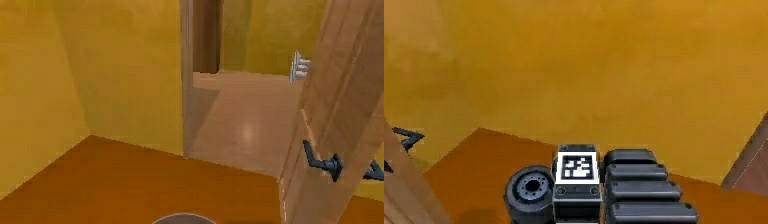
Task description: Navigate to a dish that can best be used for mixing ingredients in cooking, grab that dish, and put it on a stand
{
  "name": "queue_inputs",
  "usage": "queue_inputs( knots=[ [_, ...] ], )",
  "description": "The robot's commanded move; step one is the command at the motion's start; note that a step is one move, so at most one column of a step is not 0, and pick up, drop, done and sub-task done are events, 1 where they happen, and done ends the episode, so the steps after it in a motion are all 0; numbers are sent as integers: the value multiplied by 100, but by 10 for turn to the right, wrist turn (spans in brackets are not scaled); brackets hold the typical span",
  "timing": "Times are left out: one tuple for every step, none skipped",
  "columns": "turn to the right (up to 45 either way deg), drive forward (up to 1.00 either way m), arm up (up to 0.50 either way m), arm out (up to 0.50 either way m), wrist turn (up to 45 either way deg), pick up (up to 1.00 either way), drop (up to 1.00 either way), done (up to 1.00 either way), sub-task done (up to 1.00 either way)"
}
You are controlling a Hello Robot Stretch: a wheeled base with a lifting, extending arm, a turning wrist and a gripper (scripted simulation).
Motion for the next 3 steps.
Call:
queue_inputs(
  knots=[
    [0, 50, 0, 0, 0, 0, 0, 0, 0],
    [240, 0, 0, 0, 0, 0, 0, 0, 0],
    [0, 100, 0, 0, 0, 0, 0, 0, 0]
  ],
)
